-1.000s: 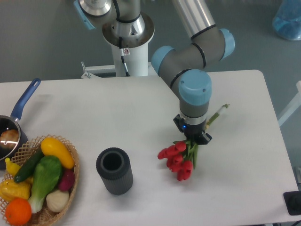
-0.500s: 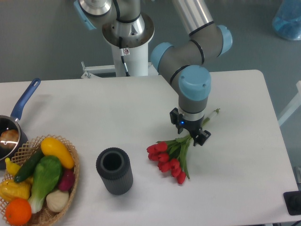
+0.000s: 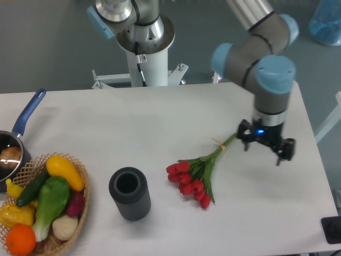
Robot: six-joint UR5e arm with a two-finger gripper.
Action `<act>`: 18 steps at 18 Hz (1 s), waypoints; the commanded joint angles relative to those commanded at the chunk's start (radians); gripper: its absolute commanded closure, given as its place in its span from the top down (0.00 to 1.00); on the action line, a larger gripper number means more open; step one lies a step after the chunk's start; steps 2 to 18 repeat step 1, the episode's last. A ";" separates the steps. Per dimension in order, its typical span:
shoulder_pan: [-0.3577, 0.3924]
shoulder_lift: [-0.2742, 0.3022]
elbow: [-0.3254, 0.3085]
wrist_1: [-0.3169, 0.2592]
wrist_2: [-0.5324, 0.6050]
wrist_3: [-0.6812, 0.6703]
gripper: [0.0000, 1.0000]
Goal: Place the flowers on the table
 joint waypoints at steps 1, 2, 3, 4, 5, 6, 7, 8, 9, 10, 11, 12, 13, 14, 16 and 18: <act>0.000 -0.005 0.006 -0.009 0.003 0.034 1.00; 0.000 -0.005 0.006 -0.009 0.003 0.034 1.00; 0.000 -0.005 0.006 -0.009 0.003 0.034 1.00; 0.000 -0.005 0.006 -0.009 0.003 0.034 1.00; 0.000 -0.005 0.006 -0.009 0.003 0.034 1.00; 0.000 -0.005 0.006 -0.009 0.003 0.034 1.00; 0.000 -0.005 0.006 -0.009 0.003 0.034 1.00; 0.000 -0.005 0.006 -0.009 0.003 0.034 1.00; 0.000 -0.005 0.006 -0.009 0.003 0.034 1.00; 0.000 -0.005 0.006 -0.009 0.003 0.034 1.00; 0.000 -0.005 0.006 -0.009 0.003 0.034 1.00; 0.000 -0.005 0.006 -0.009 0.003 0.034 1.00; 0.000 -0.005 0.006 -0.009 0.003 0.034 1.00; 0.000 -0.005 0.006 -0.009 0.003 0.034 1.00; 0.000 -0.005 0.006 -0.009 0.003 0.034 1.00; 0.000 -0.005 0.006 -0.009 0.003 0.034 1.00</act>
